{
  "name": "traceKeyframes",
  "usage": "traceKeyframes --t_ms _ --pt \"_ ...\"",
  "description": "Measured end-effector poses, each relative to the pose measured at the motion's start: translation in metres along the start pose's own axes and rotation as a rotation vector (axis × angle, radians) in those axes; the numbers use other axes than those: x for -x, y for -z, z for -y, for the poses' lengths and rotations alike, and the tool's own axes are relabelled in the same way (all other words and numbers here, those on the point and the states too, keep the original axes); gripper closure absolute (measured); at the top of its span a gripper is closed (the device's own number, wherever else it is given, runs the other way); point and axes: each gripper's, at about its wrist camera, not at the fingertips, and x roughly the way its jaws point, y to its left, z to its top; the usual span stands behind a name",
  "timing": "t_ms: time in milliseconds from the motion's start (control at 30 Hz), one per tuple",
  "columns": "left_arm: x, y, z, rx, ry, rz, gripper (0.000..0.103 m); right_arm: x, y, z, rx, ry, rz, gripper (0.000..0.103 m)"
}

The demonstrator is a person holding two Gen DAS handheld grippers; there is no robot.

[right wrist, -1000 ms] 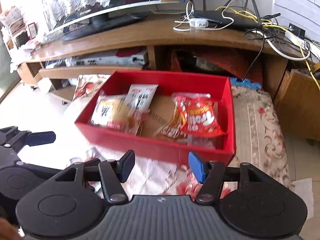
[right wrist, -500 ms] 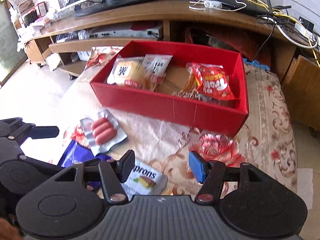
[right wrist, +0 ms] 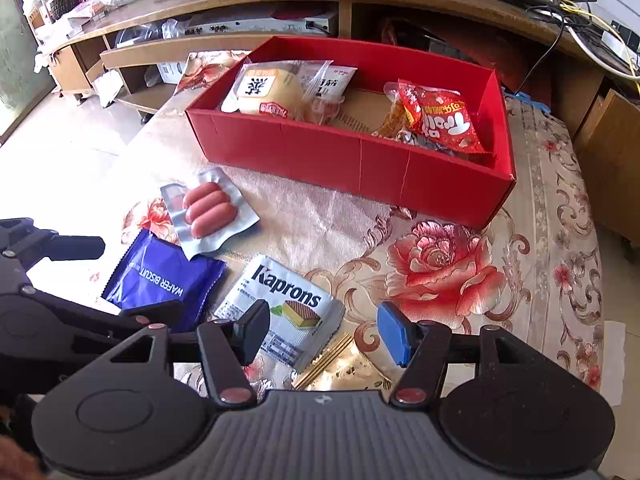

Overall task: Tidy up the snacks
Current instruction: 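Move left gripper to the blue wafer biscuit while right moves to Kaprons pack, then grasp the blue wafer biscuit with left gripper while right grasps the Kaprons pack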

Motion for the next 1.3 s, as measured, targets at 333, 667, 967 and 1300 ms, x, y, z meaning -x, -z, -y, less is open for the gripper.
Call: traceKeyframes --t_ms 333,667,967,1300 --pt "-0.003 0.001 -0.009 0.023 0.008 -0.017 0.011 -0.007 0.002 0.0 0.009 0.007 -0.026 0.048" --pt "-0.007 -0.002 -0.023 0.096 0.046 -0.037 0.011 -0.019 -0.001 -0.005 0.029 -0.015 -0.049 0.047" --pt "-0.006 -0.006 -0.037 0.149 0.036 -0.036 0.011 -0.038 -0.014 -0.026 0.203 -0.051 -0.049 0.047" --pt "-0.009 -0.004 -0.057 0.204 0.063 -0.06 0.011 -0.044 -0.018 -0.041 0.434 -0.22 -0.082 0.041"
